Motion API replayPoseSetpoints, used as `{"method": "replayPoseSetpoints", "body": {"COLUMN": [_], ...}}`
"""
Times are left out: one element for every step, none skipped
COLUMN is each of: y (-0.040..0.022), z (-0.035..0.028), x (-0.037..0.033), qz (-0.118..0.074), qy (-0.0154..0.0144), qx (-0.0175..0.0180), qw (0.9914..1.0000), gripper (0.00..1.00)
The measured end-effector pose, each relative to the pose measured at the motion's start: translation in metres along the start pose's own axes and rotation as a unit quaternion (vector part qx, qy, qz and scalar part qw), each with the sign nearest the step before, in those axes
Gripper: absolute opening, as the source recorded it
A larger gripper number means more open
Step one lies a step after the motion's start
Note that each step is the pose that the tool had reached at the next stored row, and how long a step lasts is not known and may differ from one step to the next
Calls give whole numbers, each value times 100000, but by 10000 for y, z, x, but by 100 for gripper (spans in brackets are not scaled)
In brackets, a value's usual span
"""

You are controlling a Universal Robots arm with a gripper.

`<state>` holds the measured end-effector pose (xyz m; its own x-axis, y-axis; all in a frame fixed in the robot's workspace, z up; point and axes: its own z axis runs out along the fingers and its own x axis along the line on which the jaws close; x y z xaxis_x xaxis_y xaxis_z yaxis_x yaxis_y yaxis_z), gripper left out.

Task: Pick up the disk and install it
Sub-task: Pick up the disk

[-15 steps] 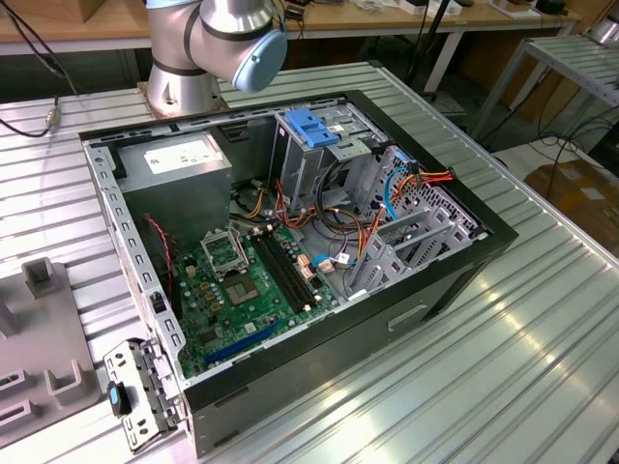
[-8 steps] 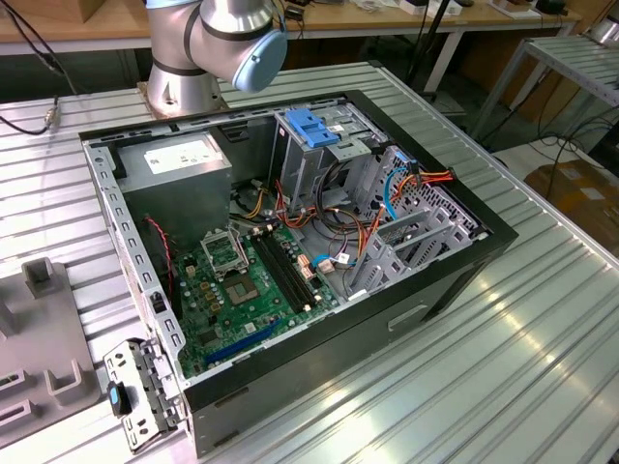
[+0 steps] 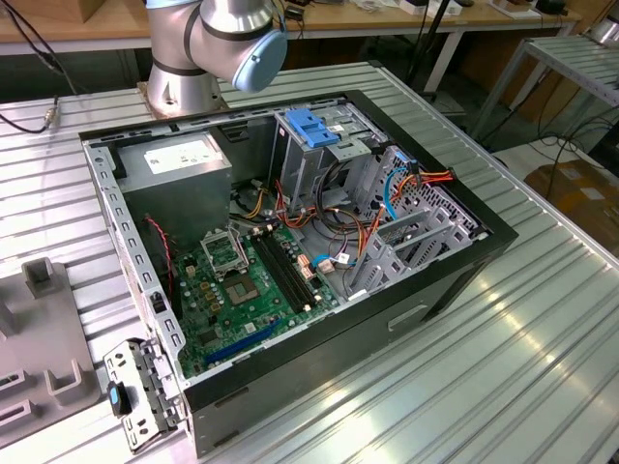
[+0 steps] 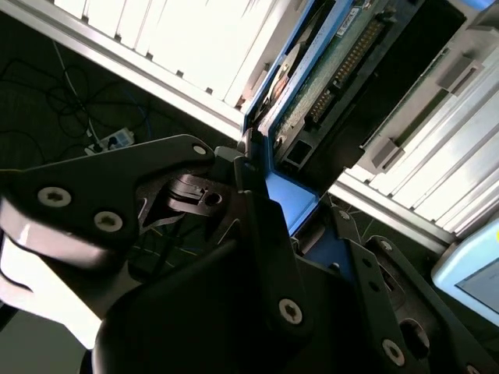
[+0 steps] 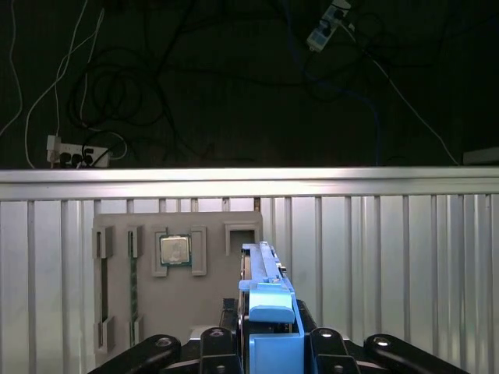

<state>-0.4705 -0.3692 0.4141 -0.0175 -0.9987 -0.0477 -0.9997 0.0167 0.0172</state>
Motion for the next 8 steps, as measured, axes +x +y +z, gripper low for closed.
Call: {"method": "replayPoseSetpoints", "body": {"y": [0,0,1,0,0,1,1,1], "z": [-8,-13,-19,-23,-32,-38,-46,-55], "x": [0,-1,-1,-1,-2,-2,-3,-3], "qz": [1,2,3,0,1,2,2,1], "qy": [-7,-14,-15,-18,-23,-25,-30,-31], "qx": [-6,-3,-1,-4,-5,-5,-5,-4], "qw": [100000,100000,100000,100000,100000,100000,100000,100000], "gripper": [37,37,37,37,37,37,37,37]}}
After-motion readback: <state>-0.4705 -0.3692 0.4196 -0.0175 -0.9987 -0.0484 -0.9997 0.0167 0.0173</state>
